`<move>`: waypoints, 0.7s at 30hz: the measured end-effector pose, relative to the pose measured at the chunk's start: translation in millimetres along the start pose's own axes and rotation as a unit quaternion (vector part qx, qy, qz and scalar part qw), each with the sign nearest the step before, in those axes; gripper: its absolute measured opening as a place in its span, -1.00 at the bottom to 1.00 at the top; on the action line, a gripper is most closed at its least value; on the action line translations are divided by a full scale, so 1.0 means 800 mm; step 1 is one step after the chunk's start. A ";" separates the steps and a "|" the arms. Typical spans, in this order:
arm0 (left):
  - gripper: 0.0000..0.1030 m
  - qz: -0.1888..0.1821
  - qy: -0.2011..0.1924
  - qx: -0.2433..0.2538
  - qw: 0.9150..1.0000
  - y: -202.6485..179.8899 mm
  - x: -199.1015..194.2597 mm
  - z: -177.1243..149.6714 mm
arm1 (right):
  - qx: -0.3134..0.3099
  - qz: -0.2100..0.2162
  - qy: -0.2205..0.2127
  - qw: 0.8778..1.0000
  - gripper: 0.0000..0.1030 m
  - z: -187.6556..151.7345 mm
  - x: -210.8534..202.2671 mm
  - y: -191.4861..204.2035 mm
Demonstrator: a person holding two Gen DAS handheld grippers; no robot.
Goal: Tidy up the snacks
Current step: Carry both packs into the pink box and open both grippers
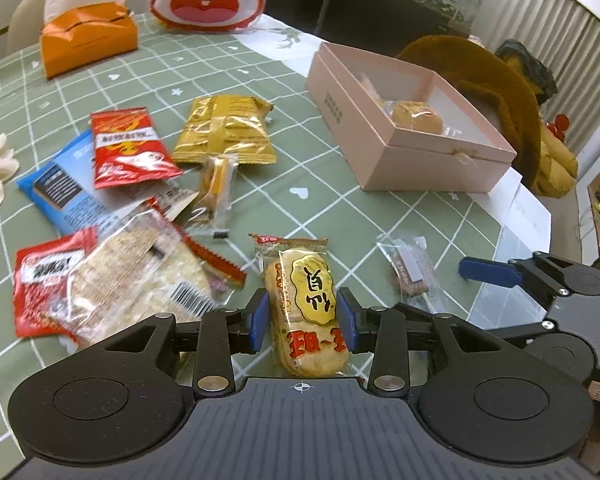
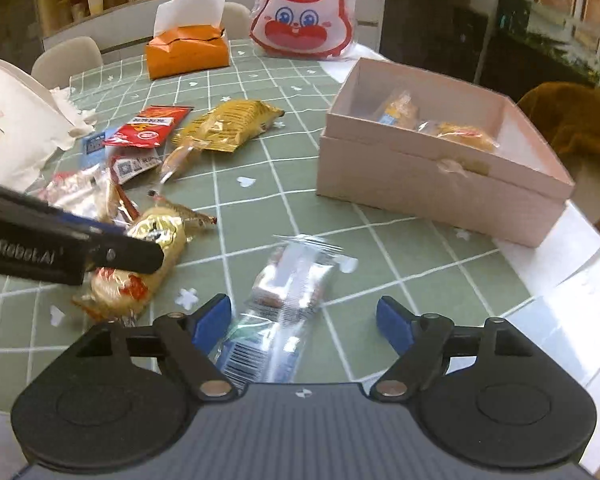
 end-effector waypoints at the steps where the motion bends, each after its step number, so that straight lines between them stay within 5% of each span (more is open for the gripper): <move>1: -0.15 0.000 0.002 0.007 1.000 -0.003 0.004 0.002 | 0.005 0.000 0.002 1.000 0.55 -0.001 -0.001 -0.004; 8: -0.12 -0.001 0.021 0.061 0.998 -0.025 0.021 0.007 | 0.036 -0.007 0.001 0.999 0.80 -0.009 -0.004 -0.016; 14: -0.22 -0.002 0.022 0.039 0.999 -0.015 0.016 0.003 | 0.035 -0.007 0.024 0.999 0.93 -0.010 0.001 -0.015; 19: -0.22 0.004 0.021 0.028 0.999 -0.006 0.010 -0.002 | 0.026 -0.002 0.015 1.000 0.57 0.003 0.005 -0.012; 21: -0.22 0.004 0.021 0.025 0.999 -0.004 0.009 -0.003 | 0.025 -0.003 0.006 1.000 0.13 0.012 0.008 -0.011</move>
Point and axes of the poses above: each gripper's, at about its wrist camera, not at the fingertips, and x roughly the way its jaws point, y to its left, z to its top, the point moved 9 cm from there along x, roughly the way its jaws point, and after that the axes turned 11 degrees about x, right-handed, at the moved point
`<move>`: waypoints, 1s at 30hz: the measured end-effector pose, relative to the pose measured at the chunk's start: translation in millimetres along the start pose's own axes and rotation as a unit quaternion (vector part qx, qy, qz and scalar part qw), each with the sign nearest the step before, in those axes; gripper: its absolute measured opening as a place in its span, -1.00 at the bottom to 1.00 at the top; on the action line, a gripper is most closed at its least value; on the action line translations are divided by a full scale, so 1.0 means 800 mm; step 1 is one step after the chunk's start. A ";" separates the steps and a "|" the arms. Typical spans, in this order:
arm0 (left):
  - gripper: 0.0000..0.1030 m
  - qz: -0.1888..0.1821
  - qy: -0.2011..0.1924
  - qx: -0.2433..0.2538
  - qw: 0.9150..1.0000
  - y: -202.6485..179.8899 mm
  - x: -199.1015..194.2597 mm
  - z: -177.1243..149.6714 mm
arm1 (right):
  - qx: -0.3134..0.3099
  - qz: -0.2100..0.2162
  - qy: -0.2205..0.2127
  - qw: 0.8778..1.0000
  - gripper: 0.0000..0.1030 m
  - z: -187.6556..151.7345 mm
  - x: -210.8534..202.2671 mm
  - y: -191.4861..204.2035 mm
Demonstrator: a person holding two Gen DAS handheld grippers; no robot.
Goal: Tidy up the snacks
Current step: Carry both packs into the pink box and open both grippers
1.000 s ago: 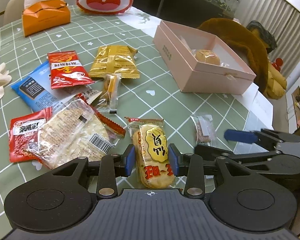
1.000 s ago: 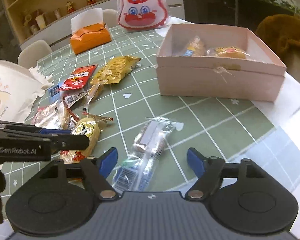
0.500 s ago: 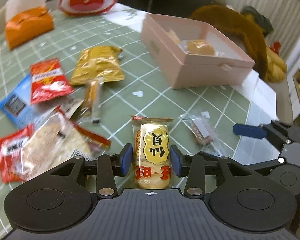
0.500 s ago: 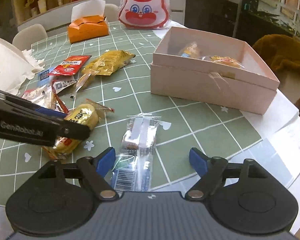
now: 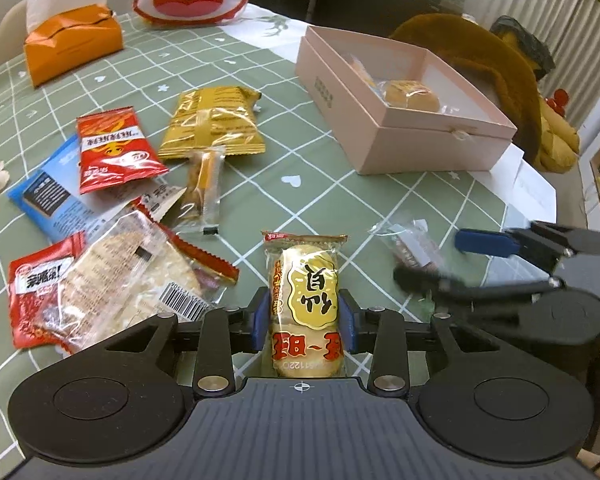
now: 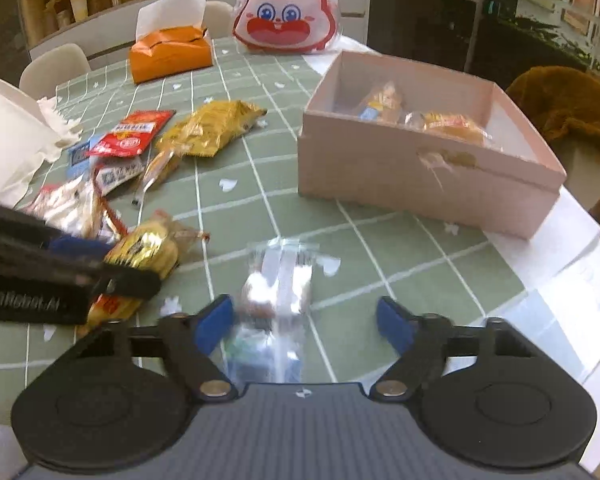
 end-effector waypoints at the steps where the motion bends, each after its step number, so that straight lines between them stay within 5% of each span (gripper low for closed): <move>1: -0.22 0.000 -0.001 -0.001 1.000 0.000 0.000 0.000 | -0.001 0.000 -0.001 1.000 -0.03 0.004 0.001 0.001; 2: -0.22 0.001 -0.001 -0.001 1.000 0.000 0.000 0.000 | -0.002 0.000 0.000 1.000 -0.28 0.007 0.001 0.002; 24: -0.22 0.007 0.011 0.006 1.000 -0.007 0.003 0.002 | 0.023 -0.014 0.004 1.000 -0.28 -0.030 -0.039 -0.025; 30: -0.24 -0.037 -0.024 0.006 0.999 -0.029 -0.025 -0.005 | 0.028 -0.008 -0.009 1.000 -0.28 -0.021 -0.059 -0.029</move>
Point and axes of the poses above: each gripper's, at about its wrist camera, not at the fingertips, and x roughly the way its jaws point, y to its left, z to its top, the point moved 9 cm from there along x, roughly the way its jaws point, and after that the axes turned 11 degrees about x, right-handed, at the moved point
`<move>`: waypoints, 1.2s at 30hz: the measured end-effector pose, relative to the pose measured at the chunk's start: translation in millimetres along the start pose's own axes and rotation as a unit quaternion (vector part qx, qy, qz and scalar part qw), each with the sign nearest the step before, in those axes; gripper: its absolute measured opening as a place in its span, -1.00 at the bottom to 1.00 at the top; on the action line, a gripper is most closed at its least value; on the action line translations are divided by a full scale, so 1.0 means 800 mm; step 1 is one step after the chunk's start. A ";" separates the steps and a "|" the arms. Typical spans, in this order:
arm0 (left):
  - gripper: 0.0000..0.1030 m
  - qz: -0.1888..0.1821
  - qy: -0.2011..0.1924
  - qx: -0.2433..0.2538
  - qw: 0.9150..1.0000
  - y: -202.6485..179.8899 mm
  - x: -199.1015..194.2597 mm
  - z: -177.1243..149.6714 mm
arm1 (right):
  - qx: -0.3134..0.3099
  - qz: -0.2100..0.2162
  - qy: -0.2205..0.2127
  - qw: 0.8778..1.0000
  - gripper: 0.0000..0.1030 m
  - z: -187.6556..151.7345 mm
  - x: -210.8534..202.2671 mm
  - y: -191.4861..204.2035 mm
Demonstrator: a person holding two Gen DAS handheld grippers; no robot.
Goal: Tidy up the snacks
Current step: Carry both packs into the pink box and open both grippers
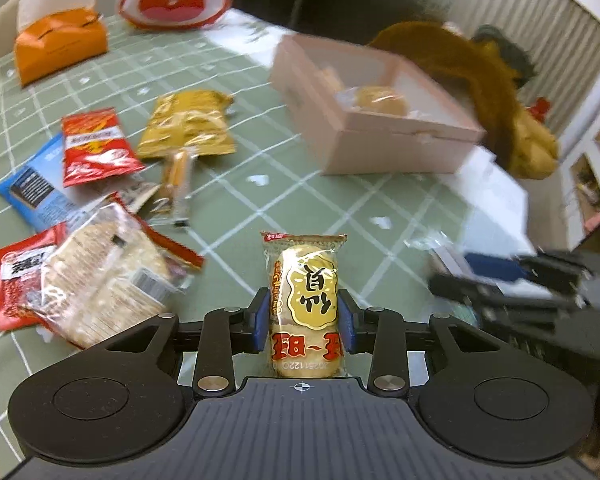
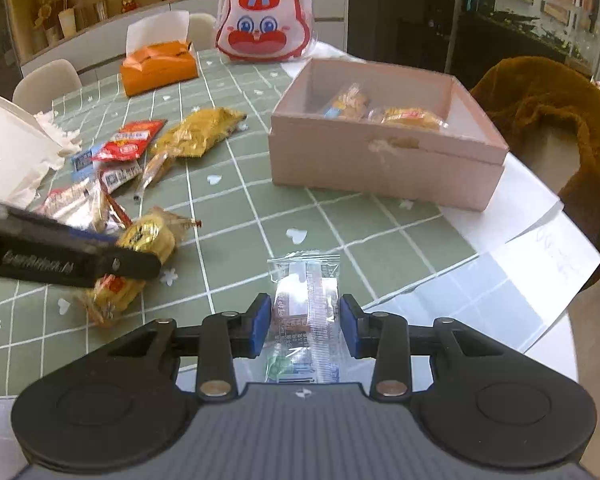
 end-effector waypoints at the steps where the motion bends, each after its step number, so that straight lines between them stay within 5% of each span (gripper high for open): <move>1: -0.24 -0.003 -0.003 0.006 1.000 -0.006 -0.005 -0.001 | 0.001 0.000 -0.004 1.000 -0.28 0.003 -0.005 -0.003; 6: -0.24 -0.019 -0.044 0.029 0.998 -0.036 -0.043 0.024 | 0.013 -0.006 -0.023 1.000 -0.28 0.024 -0.035 -0.021; 12: -0.23 -0.025 -0.188 0.055 0.980 -0.042 -0.121 0.192 | -0.005 -0.014 -0.137 0.991 -0.28 0.149 -0.123 -0.030; 19: -0.18 -0.093 -0.156 0.004 0.983 -0.026 -0.002 0.303 | 0.062 -0.003 -0.175 0.983 -0.28 0.291 -0.123 -0.059; 22: -0.16 -0.128 -0.082 -0.052 0.987 -0.009 0.076 0.307 | 0.110 0.026 -0.129 0.985 -0.26 0.313 -0.073 -0.075; 24: -0.16 -0.119 -0.081 -0.065 0.987 0.005 0.090 0.302 | 0.133 0.013 -0.086 0.987 -0.25 0.315 -0.035 -0.089; 28: -0.16 -0.123 -0.102 -0.076 0.984 0.033 0.068 0.282 | 0.145 -0.025 -0.089 0.985 -0.04 0.298 -0.022 -0.112; 32: -0.16 -0.046 -0.099 -0.053 0.993 0.071 0.038 0.238 | 0.132 -0.048 -0.078 0.987 -0.03 0.268 -0.015 -0.127; 36: -0.16 0.048 -0.050 -0.053 0.996 0.114 0.033 0.179 | 0.111 -0.058 -0.055 0.991 -0.03 0.228 0.006 -0.122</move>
Point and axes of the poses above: each gripper's, at about its wrist camera, not at the fingertips, and x roughly the way its jaws point, y to its left, z to its top, the point moved 9 cm from there along x, roughly the way its jaws point, and after that the axes turned 11 degrees about x, right-handed, at the moved point
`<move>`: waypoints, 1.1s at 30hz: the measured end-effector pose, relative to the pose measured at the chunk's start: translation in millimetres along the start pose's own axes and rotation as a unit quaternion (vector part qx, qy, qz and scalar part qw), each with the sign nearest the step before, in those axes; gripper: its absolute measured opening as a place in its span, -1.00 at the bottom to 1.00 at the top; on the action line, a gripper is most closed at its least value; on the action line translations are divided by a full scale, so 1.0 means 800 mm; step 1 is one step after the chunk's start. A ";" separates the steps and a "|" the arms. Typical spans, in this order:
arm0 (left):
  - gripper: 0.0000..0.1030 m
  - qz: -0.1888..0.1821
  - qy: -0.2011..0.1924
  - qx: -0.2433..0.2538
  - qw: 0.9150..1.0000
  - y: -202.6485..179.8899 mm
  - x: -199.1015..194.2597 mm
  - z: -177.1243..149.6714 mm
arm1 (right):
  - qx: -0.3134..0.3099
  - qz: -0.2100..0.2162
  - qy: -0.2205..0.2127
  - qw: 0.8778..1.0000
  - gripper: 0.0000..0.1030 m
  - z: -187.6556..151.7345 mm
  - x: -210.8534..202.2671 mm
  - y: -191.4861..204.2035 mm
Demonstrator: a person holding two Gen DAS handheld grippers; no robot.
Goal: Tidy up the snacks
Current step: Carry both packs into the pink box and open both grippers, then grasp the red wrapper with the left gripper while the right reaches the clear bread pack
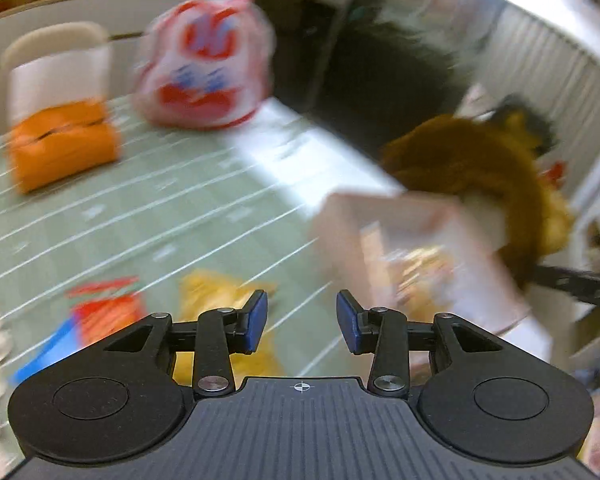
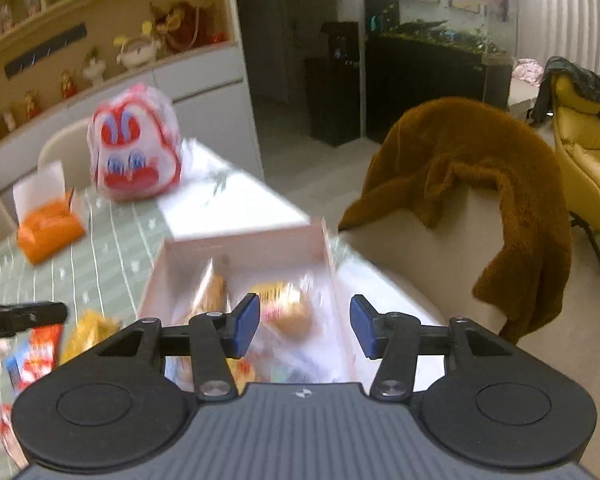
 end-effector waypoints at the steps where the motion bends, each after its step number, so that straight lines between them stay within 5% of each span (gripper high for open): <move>1: -0.16 0.009 0.007 -0.004 1.000 0.009 0.001 -0.012 | -0.005 0.001 0.006 1.000 -0.04 -0.009 0.002 0.002; 7: -0.16 0.033 0.017 -0.022 0.999 0.048 -0.042 -0.066 | -0.049 0.036 0.030 0.998 -0.01 -0.084 -0.001 0.045; 10: -0.16 0.051 0.010 -0.046 0.998 0.075 -0.070 -0.089 | -0.067 0.057 0.031 0.996 0.19 -0.118 -0.006 0.073; 17: -0.17 0.089 0.027 -0.156 0.983 0.144 -0.094 -0.161 | -0.106 0.087 0.073 0.988 0.24 -0.188 -0.005 0.145; 24: -0.18 0.099 0.019 -0.178 0.979 0.140 -0.091 -0.183 | -0.097 0.115 0.112 0.982 0.24 -0.228 -0.005 0.185; 33: -0.18 0.034 0.017 -0.184 0.982 0.108 -0.069 -0.173 | -0.113 0.144 0.121 0.976 0.25 -0.242 -0.011 0.233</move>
Point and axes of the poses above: each gripper's, at about its wrist camera, not at the fingertips, and x roughly the way its jaws point, y to its left, z to its top, the point moved 9 cm from there along x, roughly the way its jaws point, and after that the axes turned 11 degrees about x, right-handed, at the moved point
